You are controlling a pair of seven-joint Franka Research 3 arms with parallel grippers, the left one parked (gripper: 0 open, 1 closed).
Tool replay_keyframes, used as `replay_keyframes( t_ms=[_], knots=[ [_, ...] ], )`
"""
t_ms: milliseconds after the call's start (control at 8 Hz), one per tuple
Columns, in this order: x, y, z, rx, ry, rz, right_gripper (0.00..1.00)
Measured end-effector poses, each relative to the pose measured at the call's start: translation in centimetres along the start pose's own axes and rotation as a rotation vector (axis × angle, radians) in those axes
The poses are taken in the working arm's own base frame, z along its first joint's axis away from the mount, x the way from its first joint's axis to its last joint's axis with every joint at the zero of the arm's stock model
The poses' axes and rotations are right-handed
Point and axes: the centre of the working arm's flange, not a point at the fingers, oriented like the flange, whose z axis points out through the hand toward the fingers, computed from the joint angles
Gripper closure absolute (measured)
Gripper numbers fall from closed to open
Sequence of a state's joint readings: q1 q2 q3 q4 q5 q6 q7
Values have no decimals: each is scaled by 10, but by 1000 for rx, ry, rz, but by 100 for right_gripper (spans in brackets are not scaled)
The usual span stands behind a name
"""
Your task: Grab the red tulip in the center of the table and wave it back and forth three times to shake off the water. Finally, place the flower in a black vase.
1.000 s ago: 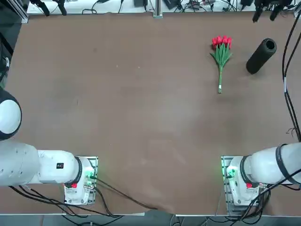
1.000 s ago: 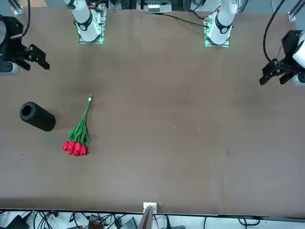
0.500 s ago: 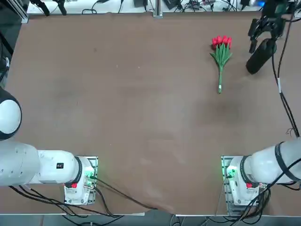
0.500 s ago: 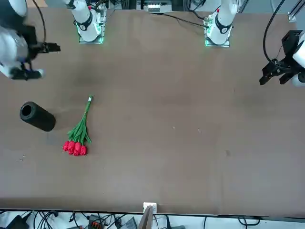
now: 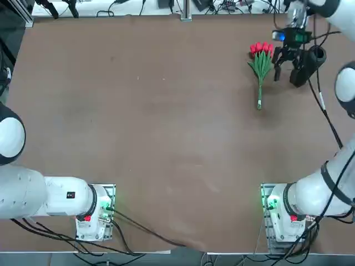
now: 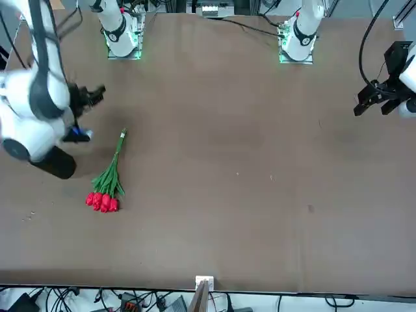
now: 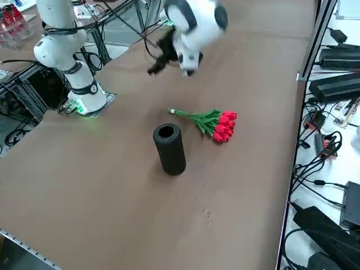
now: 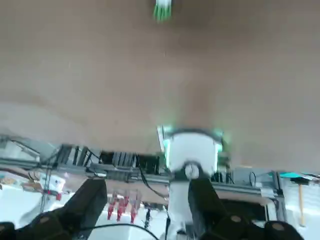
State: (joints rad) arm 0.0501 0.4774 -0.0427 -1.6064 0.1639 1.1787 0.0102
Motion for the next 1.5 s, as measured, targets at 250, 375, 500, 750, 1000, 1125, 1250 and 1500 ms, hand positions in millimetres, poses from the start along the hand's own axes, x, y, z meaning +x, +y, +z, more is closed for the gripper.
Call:
replay_keyframes(
  t_ms=[250, 375, 500, 750, 1000, 1125, 1250, 1500],
  knots=[
    [71, 12, 24, 23, 35, 20, 0],
    [96, 14, 30, 23, 56, 25, 0],
    [113, 15, 30, 22, 82, 27, 0],
    [132, 24, 25, 29, 135, 42, 0],
    [146, 39, 22, 43, 196, 60, 0],
    [150, 42, 22, 45, 214, 63, 0],
    [155, 42, 24, 46, 226, 70, 0],
    [164, 39, 28, 50, 246, 113, 0]
  ],
)
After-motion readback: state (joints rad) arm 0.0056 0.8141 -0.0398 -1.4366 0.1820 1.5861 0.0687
